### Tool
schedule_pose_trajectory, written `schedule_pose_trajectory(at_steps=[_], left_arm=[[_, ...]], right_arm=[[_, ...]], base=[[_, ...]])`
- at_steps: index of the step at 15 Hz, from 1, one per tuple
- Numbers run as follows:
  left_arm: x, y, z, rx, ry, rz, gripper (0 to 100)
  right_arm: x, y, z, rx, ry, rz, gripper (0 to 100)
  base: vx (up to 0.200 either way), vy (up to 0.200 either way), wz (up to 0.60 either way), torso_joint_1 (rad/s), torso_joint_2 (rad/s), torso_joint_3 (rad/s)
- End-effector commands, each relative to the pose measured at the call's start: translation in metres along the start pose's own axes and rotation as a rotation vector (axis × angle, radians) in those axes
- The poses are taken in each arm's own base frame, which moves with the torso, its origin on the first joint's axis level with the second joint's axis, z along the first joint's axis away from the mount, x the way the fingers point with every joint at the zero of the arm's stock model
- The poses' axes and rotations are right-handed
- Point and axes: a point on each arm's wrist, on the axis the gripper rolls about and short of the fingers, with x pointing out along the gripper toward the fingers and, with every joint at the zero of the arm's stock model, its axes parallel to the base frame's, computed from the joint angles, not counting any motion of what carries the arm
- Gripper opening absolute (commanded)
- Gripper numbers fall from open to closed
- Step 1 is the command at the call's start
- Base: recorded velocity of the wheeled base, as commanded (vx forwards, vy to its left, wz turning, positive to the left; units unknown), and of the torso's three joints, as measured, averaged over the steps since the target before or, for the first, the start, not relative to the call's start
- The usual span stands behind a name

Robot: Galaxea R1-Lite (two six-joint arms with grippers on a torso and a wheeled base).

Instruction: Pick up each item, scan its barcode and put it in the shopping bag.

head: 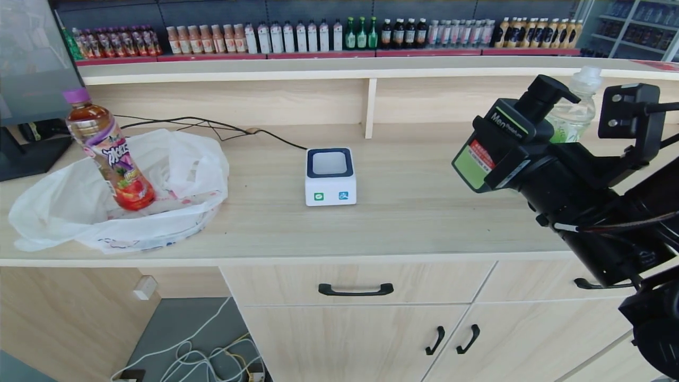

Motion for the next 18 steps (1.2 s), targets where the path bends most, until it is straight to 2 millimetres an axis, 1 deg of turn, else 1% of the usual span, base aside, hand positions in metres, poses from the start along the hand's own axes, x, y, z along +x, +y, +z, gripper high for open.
schedule_pose_trajectory(at_steps=[1, 2, 9, 13, 15, 16, 18], left_arm=[[0.0, 0.0, 0.0, 0.0, -0.001, -0.001, 100], [0.0, 0.0, 0.0, 0.0, -0.001, -0.001, 100], [0.0, 0.0, 0.0, 0.001, -0.001, -0.001, 100], [0.0, 0.0, 0.0, 0.001, -0.001, -0.001, 100], [0.0, 0.0, 0.0, 0.001, -0.001, -0.001, 100], [0.0, 0.0, 0.0, 0.001, -0.001, -0.001, 100], [0.0, 0.0, 0.0, 0.001, -0.001, -0.001, 100]], right_arm=[[-0.003, 0.0, 0.002, 0.002, -0.002, 0.001, 0], [-0.006, -0.001, 0.004, 0.0, -0.003, 0.001, 0], [-0.006, -0.001, 0.005, 0.003, -0.011, 0.001, 0], [-0.003, 0.0, 0.006, 0.004, -0.017, 0.002, 0], [0.004, 0.002, 0.003, 0.019, -0.018, 0.016, 0], [0.014, 0.005, 0.002, 0.039, -0.031, 0.022, 0], [0.042, 0.012, -0.005, 0.097, -0.06, 0.02, 0]], base=[[0.0, 0.2, 0.0, -0.002, 0.0, -0.002], [0.0, 0.2, 0.0, 0.002, 0.0, 0.002], [0.0, 0.2, 0.0, 0.0, 0.01, 0.003], [0.0, 0.0, 0.0, 0.0, 0.0, 0.0], [0.0, 0.0, 0.0, 0.0, 0.0, 0.0], [0.0, 0.0, 0.0, 0.0, 0.0, 0.0], [0.0, 0.0, 0.0, 0.0, 0.0, 0.0]])
